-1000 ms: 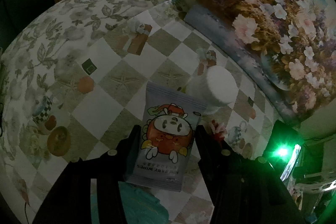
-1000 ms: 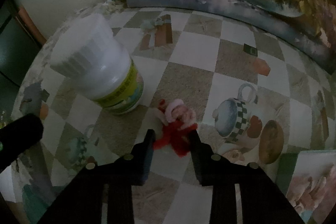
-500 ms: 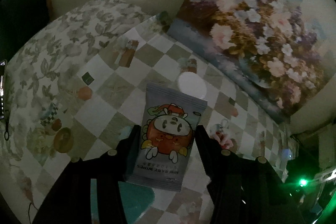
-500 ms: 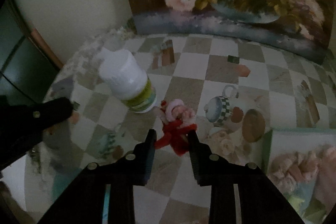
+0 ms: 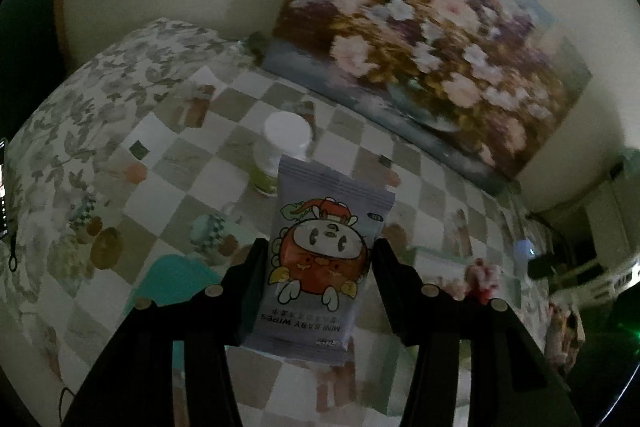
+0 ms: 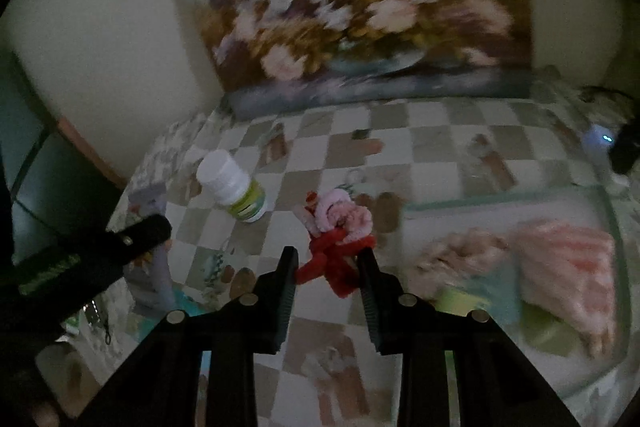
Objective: Organize soft objects
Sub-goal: 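Carry the snack bag and red bow into the tray and open both tools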
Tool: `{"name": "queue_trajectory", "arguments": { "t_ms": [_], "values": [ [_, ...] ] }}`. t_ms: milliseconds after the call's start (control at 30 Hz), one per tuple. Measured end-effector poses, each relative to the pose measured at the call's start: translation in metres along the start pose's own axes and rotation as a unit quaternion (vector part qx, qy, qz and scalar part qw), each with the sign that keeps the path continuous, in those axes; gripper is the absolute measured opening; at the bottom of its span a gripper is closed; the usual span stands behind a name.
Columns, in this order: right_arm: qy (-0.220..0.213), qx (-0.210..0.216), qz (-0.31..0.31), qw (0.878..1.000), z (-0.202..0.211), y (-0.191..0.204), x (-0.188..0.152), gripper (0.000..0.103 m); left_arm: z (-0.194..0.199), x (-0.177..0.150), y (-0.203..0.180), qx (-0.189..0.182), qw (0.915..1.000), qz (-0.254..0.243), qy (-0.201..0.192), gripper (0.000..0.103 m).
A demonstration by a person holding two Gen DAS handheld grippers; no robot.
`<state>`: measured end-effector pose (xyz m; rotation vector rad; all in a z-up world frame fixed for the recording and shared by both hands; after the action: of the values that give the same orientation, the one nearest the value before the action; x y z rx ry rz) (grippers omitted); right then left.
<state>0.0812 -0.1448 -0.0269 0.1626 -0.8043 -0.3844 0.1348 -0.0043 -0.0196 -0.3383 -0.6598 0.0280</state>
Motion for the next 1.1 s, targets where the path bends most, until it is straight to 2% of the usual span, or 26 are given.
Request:
{"name": "queue_trajectory", "arguments": {
  "t_ms": [133,267,467,567,700,933,1000,1100],
  "values": [
    [-0.024,-0.020,-0.023,0.999,0.033,-0.028,0.001,0.033,0.009,-0.009,-0.017,-0.005,0.9996,-0.027,-0.006,0.054],
    [-0.045,-0.057,-0.038,0.997,0.064,-0.058,-0.002,0.033,0.018,-0.022,-0.037,-0.014,0.9982,-0.058,-0.010,0.054],
    [-0.047,-0.126,-0.076,0.988,0.089,-0.116,-0.012,0.032,0.020,-0.045,-0.074,-0.046,0.9936,-0.103,0.006,0.054],
    [-0.037,-0.142,-0.106,0.984,0.090,-0.140,-0.016,0.033,0.015,-0.062,-0.094,-0.062,0.9894,-0.128,0.027,0.054],
    [-0.012,-0.143,-0.127,0.982,0.080,-0.155,-0.026,0.033,0.003,-0.091,-0.119,-0.090,0.9813,-0.152,0.076,0.054],
    [0.046,-0.139,-0.137,0.980,0.056,-0.159,-0.052,0.035,-0.029,-0.152,-0.142,-0.107,0.9611,-0.182,0.178,0.054],
    [0.060,-0.142,-0.144,0.977,0.051,-0.163,-0.059,0.036,-0.031,-0.161,-0.143,-0.111,0.9581,-0.180,0.193,0.054],
    [0.073,-0.144,-0.151,0.975,0.047,-0.167,-0.065,0.038,-0.034,-0.163,-0.141,-0.108,0.9585,-0.174,0.199,0.055]
  ]
}}
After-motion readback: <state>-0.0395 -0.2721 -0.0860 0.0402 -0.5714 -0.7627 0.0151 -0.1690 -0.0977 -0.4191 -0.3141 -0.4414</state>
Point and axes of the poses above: each gripper's, at about its wrist camera, not at the fingertips, and z roughly against the way its jaws point, y to its left, x to its top, the point moved 8 cm from there along -z, roughly the way its jaws point, and after that the axes turned 9 degrees about -y, right-handed, at the moved point
